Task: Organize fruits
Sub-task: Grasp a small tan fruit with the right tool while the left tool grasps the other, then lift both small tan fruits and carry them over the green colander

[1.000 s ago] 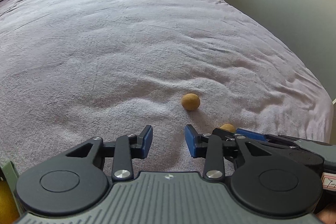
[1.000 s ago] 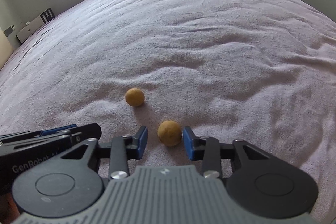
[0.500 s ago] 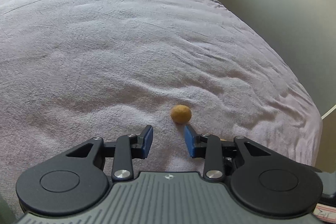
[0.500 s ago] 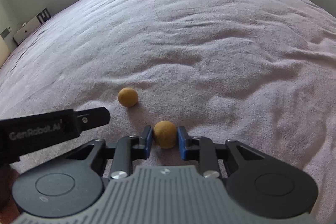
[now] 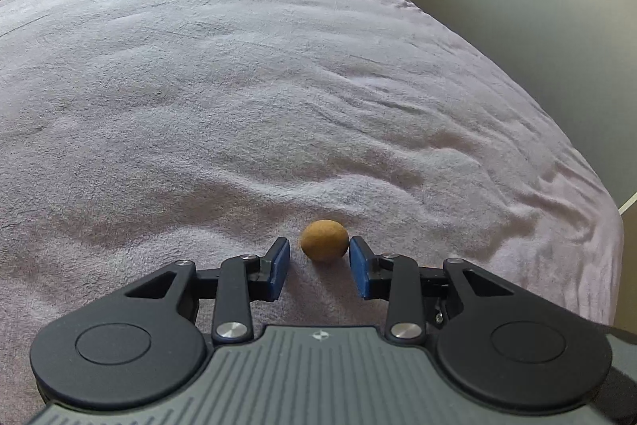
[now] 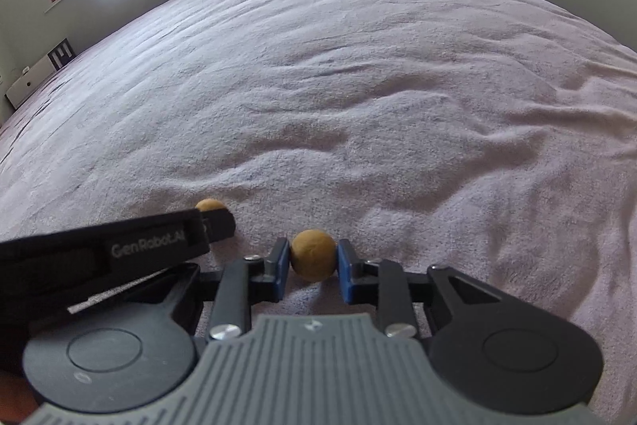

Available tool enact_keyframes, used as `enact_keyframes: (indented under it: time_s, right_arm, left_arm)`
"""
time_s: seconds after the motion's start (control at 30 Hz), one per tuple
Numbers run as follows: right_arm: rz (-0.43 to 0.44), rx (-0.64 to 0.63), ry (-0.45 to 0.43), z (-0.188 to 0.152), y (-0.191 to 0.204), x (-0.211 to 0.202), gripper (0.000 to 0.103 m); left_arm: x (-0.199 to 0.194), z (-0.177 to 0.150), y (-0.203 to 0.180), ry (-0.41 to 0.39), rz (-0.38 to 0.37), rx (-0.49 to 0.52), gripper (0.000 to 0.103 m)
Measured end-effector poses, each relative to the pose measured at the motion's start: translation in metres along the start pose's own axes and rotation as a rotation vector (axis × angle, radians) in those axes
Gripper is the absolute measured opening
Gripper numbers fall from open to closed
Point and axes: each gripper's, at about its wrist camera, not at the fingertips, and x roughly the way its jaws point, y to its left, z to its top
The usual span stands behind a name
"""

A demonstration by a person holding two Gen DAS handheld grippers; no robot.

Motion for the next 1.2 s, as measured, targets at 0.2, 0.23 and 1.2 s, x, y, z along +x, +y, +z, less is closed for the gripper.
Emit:
enact_keyframes:
  time_s: [0.2,0.23,1.2]
  right_arm:
    - [0.008,0.018,0.008,0.000,-0.003,0.004,0.022]
    - [0.008,0.018,0.009,0.000,-0.003,0.004,0.022]
    - [0.138,0.046,0.040,0.009,0.033,-0.058,0.022]
  left_arm:
    - [0.007,0.004,-0.004,-0.005,0.005,0.029,0.037]
    - [0.007,0.004,-0.005,-0.006,-0.001,0.032,0.032]
    - [-0.116,0.006,-0.001,-0.067,0.074,-0.010,0.029]
